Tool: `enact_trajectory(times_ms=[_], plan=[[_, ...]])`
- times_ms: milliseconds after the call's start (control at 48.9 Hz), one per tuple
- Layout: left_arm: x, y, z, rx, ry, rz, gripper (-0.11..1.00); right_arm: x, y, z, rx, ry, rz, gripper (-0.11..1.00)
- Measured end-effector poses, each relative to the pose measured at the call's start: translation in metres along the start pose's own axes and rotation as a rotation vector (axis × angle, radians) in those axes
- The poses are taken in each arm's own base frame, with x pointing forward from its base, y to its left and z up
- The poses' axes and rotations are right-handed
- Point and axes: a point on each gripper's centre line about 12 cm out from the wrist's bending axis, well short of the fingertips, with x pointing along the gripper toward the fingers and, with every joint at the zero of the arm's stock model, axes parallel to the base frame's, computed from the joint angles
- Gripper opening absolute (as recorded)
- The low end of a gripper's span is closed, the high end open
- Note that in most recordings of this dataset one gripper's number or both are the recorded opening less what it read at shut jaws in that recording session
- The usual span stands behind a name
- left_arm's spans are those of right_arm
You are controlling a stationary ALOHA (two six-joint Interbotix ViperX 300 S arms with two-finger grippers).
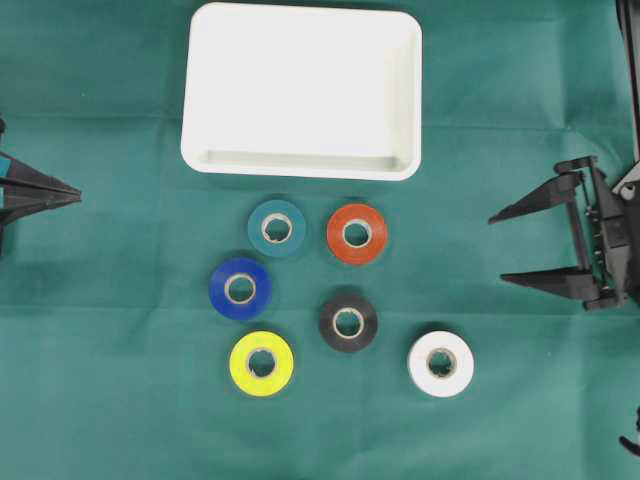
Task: Put the tape into the white case with the right arm.
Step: 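Open the right gripper and move it toward the tape rolls, then lower the right gripper over the blue tape roll and grasp it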
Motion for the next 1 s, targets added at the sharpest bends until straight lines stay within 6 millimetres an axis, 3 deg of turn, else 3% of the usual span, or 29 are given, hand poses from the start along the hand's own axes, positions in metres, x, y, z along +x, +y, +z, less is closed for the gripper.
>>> enact_trajectory(times_ms=[389, 778, 1003], plan=[[0.000, 0.000, 0.000, 0.002, 0.000, 0.000, 0.00, 0.070, -0.003, 0.037, 0.004, 0.043, 0.019, 0.52], [0.000, 0.000, 0.000, -0.001, 0.000, -0.002, 0.00, 0.167, -0.007, 0.042, 0.008, 0.146, 0.027, 0.52], [0.000, 0.000, -0.003, -0.002, 0.006, 0.000, 0.00, 0.205, -0.008, 0.057, 0.006, 0.120, 0.026, 0.52]])
